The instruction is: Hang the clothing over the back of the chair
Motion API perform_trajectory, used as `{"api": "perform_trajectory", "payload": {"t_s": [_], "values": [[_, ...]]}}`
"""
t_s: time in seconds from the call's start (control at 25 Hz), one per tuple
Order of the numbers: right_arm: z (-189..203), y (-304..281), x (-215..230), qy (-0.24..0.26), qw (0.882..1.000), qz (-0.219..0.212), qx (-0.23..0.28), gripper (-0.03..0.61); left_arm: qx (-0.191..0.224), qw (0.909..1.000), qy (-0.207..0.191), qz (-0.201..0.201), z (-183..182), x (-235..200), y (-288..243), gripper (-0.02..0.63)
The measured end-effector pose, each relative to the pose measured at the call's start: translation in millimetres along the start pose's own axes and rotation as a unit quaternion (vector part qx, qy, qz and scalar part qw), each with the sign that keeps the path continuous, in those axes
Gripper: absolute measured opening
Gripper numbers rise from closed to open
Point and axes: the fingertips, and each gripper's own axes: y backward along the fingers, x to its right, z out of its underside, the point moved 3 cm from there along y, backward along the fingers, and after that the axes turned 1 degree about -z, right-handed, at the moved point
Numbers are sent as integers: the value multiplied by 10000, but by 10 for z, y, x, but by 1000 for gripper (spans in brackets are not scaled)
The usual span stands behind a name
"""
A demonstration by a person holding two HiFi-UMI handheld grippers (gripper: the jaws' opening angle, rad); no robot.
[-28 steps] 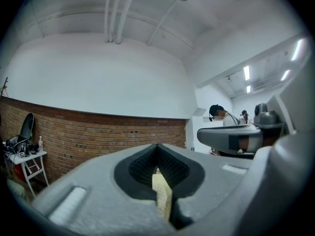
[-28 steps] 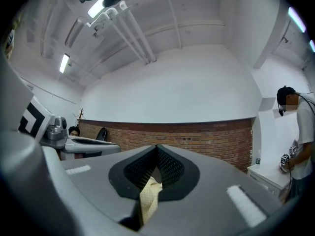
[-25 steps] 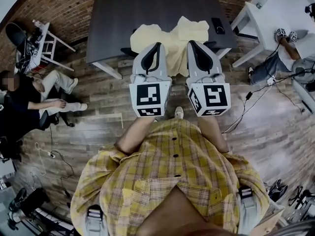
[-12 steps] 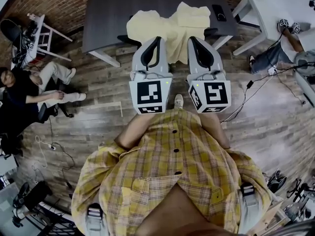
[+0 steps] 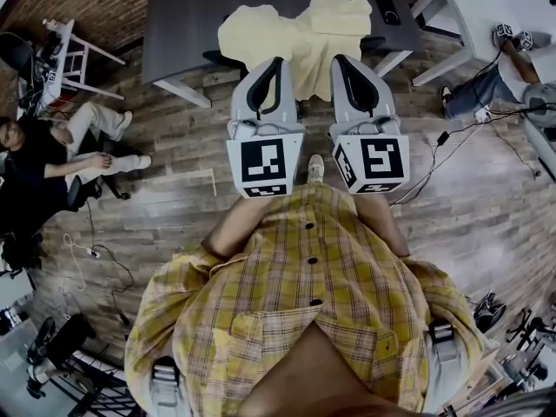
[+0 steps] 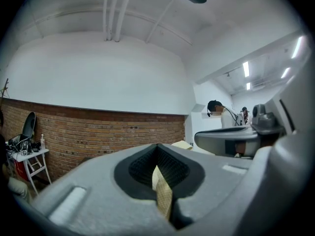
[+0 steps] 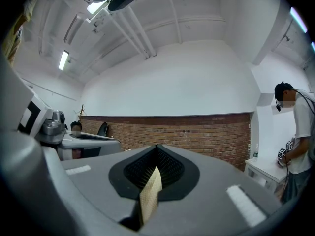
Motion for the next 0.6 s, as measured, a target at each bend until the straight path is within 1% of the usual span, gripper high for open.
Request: {"api": "perform_trajectory", "payload": {"t_s": [0.6], "values": [[51, -73, 49, -30, 10000, -65, -33, -6, -31, 10000, 22, -10, 69, 17, -81, 2]]}}
